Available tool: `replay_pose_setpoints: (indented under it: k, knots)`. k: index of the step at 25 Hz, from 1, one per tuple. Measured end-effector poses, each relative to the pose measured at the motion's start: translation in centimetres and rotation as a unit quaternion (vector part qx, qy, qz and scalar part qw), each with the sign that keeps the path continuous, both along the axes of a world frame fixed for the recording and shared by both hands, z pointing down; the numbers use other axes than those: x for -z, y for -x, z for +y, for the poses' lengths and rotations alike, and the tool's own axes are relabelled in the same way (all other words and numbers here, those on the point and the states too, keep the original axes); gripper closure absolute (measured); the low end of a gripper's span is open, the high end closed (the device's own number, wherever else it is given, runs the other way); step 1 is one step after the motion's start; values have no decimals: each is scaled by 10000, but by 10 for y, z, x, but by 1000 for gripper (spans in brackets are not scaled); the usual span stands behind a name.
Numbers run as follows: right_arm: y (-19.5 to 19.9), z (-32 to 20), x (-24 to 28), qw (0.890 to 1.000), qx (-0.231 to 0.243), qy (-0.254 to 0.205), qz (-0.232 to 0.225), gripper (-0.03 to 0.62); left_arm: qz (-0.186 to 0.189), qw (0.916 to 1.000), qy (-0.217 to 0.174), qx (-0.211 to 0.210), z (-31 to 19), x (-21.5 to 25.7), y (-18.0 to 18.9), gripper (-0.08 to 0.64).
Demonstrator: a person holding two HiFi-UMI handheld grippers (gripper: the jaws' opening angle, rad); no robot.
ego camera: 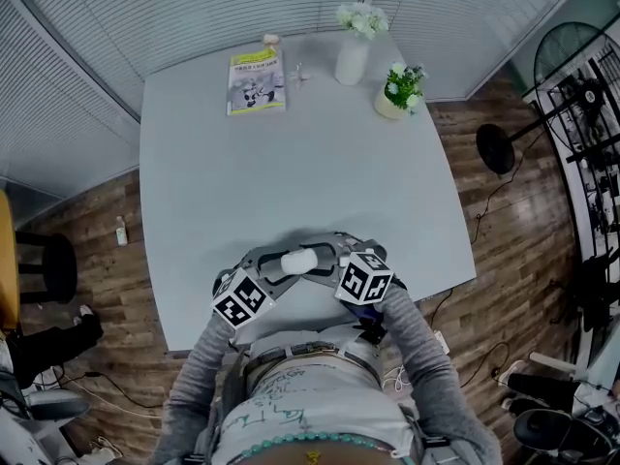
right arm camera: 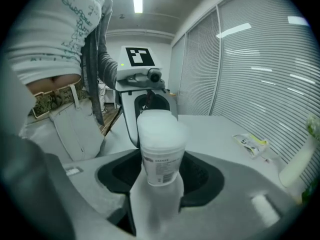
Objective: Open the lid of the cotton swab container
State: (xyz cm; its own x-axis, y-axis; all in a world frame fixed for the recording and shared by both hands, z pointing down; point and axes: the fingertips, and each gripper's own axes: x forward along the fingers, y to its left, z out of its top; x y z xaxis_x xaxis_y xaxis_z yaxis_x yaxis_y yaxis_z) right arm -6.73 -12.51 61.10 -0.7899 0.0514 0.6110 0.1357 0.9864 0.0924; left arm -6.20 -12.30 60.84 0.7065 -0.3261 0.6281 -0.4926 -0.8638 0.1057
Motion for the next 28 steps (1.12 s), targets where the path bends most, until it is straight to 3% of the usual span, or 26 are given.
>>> replay_pose_setpoints:
  k: [16, 25, 28]
  knots:
    - [-6, 19, 72, 9984, 57, -246, -498, 362, 55, 9989, -445, -162, 19, 71, -6, 364]
    - [-11, 29, 84, 9969, -57, -74, -777, 365, 90, 9972, -720, -199, 29, 85, -9, 356]
    - [-12, 28, 88, 9957, -154, 36, -911, 365, 275, 9968, -748, -111, 28, 94, -7, 338]
